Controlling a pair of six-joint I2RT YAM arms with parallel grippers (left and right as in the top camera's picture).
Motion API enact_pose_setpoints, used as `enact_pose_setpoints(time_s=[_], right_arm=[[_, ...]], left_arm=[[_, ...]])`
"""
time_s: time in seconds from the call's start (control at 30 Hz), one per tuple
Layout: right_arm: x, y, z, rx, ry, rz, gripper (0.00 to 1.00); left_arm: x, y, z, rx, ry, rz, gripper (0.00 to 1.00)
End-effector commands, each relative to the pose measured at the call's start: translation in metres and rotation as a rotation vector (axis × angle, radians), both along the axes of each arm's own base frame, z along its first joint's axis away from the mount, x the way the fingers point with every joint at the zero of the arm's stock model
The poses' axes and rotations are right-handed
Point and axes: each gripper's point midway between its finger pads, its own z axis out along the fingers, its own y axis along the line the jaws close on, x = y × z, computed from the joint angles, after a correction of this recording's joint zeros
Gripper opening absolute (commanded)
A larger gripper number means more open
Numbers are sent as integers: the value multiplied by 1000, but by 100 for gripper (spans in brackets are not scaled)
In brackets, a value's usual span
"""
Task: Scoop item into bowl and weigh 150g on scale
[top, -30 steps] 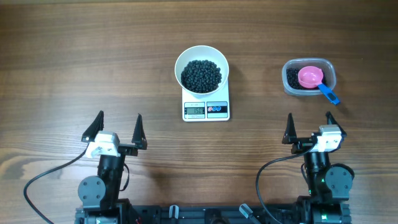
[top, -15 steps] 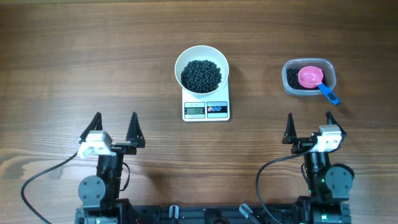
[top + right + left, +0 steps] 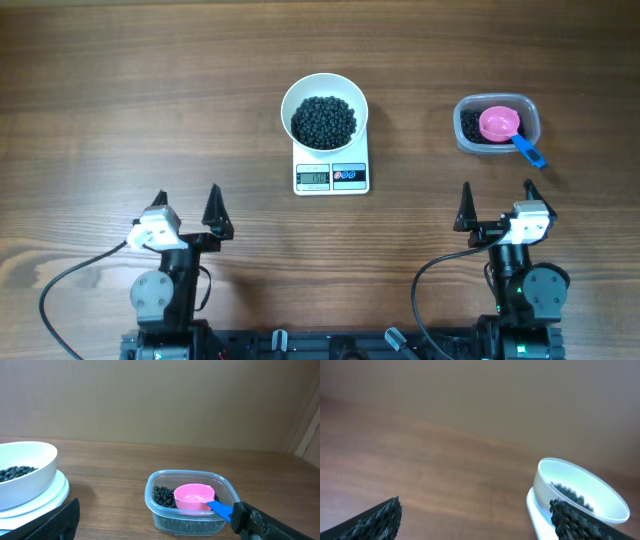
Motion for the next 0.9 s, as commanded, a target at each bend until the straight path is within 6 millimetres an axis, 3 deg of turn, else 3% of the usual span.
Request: enact_pose_setpoints(time_s=[0.0, 0.17, 0.87], right_arm=[[0, 0, 1, -14, -9, 0, 100], [0, 0, 1, -14, -9, 0, 100], [0, 0, 1, -13, -9, 0, 100]], left_arm=[[0, 2, -3, 39, 4, 6, 100], [0, 2, -3, 118, 3, -1, 100], [0, -10, -3, 116, 0, -52, 100]])
